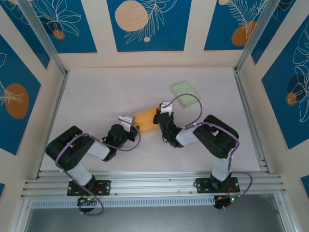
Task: Fold the paper box
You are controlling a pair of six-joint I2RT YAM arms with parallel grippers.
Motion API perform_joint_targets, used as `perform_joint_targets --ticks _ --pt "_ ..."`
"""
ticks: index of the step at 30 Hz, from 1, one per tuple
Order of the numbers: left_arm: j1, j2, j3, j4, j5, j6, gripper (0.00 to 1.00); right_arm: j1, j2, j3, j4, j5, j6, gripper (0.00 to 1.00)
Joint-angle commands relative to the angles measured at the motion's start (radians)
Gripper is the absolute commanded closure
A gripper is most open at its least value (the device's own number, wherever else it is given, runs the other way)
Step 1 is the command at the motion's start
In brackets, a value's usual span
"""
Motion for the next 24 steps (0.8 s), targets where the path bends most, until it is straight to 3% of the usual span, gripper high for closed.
perform_joint_targets --ticks 1,6,11,15,18,21,24 --pt "0.012 -0.051 -0.057 0.091 0.062 0.012 0.68 0.005 0.053 -0.061 -0.154 -0.022 0.022 1.00" --pt "0.020 -0.187 -0.122 0.098 0.107 0.030 0.62 0.001 0.056 -0.071 -0.144 -0.031 0.010 1.00" --pt "0.030 -0.453 -0.175 -0.080 0.079 0.031 0.56 0.003 0.053 -0.069 -0.142 -0.033 -0.016 1.00" --pt "0.060 -0.795 -0.156 -0.444 0.005 0.050 0.43 0.011 0.041 -0.060 -0.173 -0.029 -0.029 1.00" --pt "0.098 -1.007 -0.047 -0.776 0.021 0.151 0.31 0.016 0.028 -0.049 -0.212 -0.028 -0.033 1.00" --pt "0.128 -1.007 0.084 -0.985 0.071 0.251 0.32 0.021 0.018 -0.027 -0.259 -0.025 -0.039 1.00" --pt "0.129 -0.838 0.188 -1.058 0.125 0.310 0.33 0.024 0.009 -0.003 -0.308 -0.015 -0.041 1.00"
